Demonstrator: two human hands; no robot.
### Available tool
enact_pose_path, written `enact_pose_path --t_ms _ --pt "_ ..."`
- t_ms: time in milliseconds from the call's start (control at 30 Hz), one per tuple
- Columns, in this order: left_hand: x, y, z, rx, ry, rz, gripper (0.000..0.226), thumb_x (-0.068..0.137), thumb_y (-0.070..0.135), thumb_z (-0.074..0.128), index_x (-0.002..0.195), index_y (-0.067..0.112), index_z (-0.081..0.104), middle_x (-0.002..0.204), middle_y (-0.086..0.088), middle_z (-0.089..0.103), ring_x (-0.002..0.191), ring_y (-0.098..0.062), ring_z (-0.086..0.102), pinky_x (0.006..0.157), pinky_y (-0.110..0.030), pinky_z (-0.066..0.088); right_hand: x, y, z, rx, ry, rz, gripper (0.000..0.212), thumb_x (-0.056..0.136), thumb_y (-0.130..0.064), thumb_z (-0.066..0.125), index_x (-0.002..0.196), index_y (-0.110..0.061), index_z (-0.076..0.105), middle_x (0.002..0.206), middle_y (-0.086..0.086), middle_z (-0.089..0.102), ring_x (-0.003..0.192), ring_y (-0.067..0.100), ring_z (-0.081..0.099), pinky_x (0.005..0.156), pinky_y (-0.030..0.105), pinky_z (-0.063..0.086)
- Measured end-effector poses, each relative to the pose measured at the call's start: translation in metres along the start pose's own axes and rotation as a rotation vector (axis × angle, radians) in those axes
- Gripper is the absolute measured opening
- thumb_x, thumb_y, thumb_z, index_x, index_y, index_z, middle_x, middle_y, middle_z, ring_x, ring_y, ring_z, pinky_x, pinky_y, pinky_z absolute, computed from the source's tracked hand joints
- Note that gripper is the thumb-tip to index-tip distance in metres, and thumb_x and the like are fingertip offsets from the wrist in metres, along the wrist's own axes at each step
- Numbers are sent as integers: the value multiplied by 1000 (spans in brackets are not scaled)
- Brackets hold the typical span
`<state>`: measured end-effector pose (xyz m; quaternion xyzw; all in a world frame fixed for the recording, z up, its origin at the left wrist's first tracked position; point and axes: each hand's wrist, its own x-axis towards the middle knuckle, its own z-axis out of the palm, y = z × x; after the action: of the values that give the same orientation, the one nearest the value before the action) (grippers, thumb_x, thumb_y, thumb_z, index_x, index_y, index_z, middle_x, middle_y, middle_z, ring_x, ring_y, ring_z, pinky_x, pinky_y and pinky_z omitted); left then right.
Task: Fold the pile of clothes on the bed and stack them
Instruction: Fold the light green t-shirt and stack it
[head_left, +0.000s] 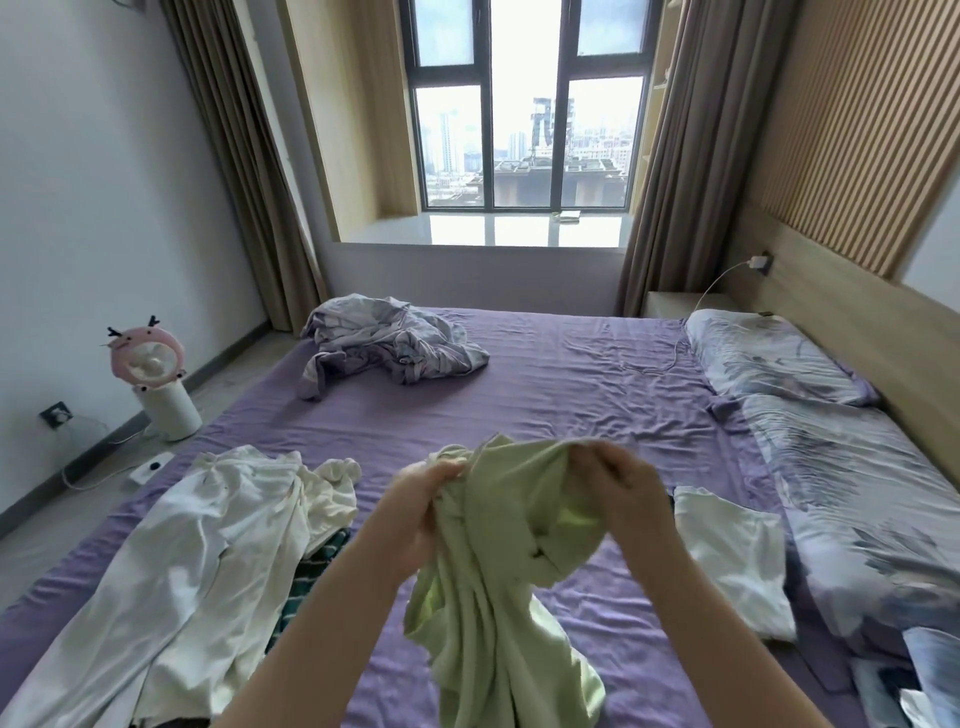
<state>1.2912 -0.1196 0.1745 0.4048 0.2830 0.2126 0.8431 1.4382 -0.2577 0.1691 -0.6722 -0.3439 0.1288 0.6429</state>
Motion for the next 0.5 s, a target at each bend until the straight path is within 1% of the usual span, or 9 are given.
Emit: enact_pose_path --t_ms 67,133,167,200,267,333,367,400,500 --pt "-1 6 -18 545 223 118 10 88 11 64 79 7 61 69 -3 65 60 -14 61 53 -24 50 19 -1 -20 99 155 94 23 92 -8 58 75 -18 69 58 -12 62 60 6 53 60 20 43" --pt "-1 9 -32 932 411 218 26 81 22 75 69 11 55 61 4 58 59 -10 54 53 -23 41 31 -1 -29 37 117 129 19 93 -6 56 80 -11 69 64 -6 62 65 11 55 61 21 44" --pt "0 10 -33 902 430 218 26 80 23 76 69 10 57 61 3 59 58 -10 55 54 -23 43 33 -1 -28 3 62 124 18 92 -3 55 85 -10 70 66 -5 62 65 10 55 60 19 45" --pt "1 10 -30 709 383 175 21 83 21 74 73 7 62 66 -2 64 60 -11 58 58 -25 48 33 -4 -22 -29 -1 97 19 91 -1 55 91 -11 71 65 -7 61 61 6 54 55 16 43" --pt "-1 11 -13 137 201 -12 18 90 16 62 88 -1 67 78 -13 69 66 -19 66 66 -29 56 25 -8 -5 -85 -168 6 24 91 -5 58 99 -25 68 61 -18 58 55 -5 50 53 13 40" --pt "-5 17 5 -213 46 -111 20 93 12 52 89 -3 65 75 -14 69 63 -22 69 58 -29 59 17 -8 18 -180 -357 -61 30 86 -20 69 111 -35 60 92 -23 64 84 -6 58 77 18 46" --pt "-6 19 12 -254 -8 -102 21 93 10 49 89 -4 64 74 -15 69 62 -22 70 55 -29 58 13 -6 29 -217 -417 -56 40 82 -26 73 118 -35 56 103 -18 64 94 -1 59 85 21 46" --pt "-7 22 20 -228 -41 -66 20 93 8 47 89 -3 63 73 -15 69 61 -22 69 54 -28 58 10 -6 38 -223 -430 -49 44 80 -28 75 118 -35 55 99 -14 66 90 1 59 83 25 48" --pt "-10 32 24 149 100 220 6 87 6 60 86 6 66 66 -3 68 57 -11 63 53 -17 52 21 -9 39 -123 -237 -32 18 87 -17 68 84 -34 63 60 -15 59 58 -2 49 62 25 40"
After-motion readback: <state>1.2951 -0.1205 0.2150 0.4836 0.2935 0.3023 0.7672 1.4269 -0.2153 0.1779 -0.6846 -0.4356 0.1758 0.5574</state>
